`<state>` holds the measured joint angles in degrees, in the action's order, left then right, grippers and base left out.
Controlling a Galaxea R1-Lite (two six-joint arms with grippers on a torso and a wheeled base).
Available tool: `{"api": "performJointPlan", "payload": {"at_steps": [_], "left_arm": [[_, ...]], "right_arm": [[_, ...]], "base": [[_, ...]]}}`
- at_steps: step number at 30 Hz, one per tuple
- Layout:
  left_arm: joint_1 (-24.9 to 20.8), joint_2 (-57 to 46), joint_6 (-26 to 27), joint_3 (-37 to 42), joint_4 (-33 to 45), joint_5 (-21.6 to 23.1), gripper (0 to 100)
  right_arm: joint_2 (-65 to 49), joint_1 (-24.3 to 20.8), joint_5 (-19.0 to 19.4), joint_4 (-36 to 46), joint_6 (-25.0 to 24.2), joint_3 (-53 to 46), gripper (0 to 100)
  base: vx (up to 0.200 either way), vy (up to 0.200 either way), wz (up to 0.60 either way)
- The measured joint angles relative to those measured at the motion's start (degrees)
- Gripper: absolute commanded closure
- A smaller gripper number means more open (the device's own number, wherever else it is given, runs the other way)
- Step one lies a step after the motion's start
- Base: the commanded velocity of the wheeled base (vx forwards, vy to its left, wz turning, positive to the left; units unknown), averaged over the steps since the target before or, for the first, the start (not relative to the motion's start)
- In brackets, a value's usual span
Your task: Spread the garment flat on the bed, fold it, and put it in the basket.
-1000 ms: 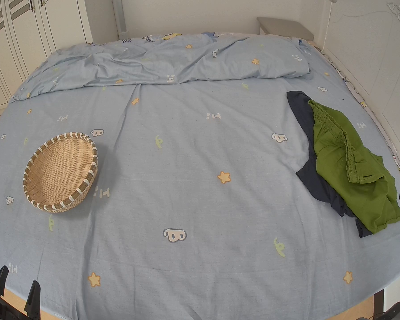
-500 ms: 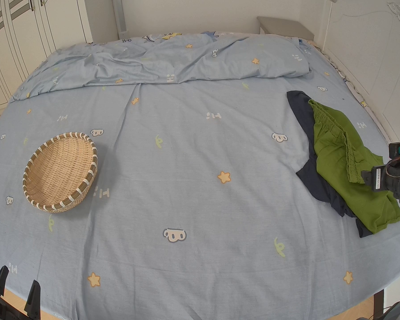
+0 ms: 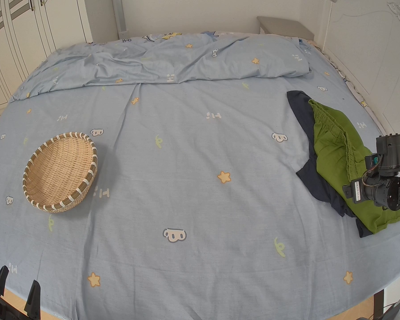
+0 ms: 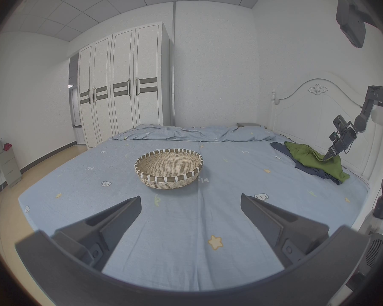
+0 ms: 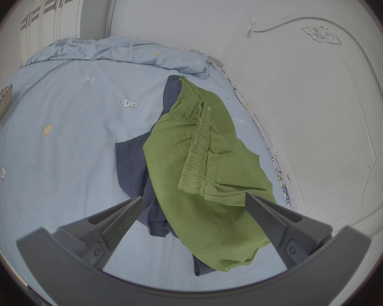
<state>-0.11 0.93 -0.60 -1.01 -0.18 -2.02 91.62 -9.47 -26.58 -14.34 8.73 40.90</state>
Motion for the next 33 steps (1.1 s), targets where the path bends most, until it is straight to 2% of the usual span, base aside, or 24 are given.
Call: {"api": "performJointPlan", "payload": {"at_steps": [15,33], "left_arm": [[0.0,0.0,0.0,0.0,0.0,0.0,0],[0.0,0.0,0.0,0.0,0.0,0.0,0]], "right_arm": [[6.8,1.3,0.0,-2.4,0.0,3.9,0],[13.1,6.6,0.0,-3.1,0.3,9.0,0]], "base": [[0.000,0.000,0.00],[0.000,0.000,0.00]]}}
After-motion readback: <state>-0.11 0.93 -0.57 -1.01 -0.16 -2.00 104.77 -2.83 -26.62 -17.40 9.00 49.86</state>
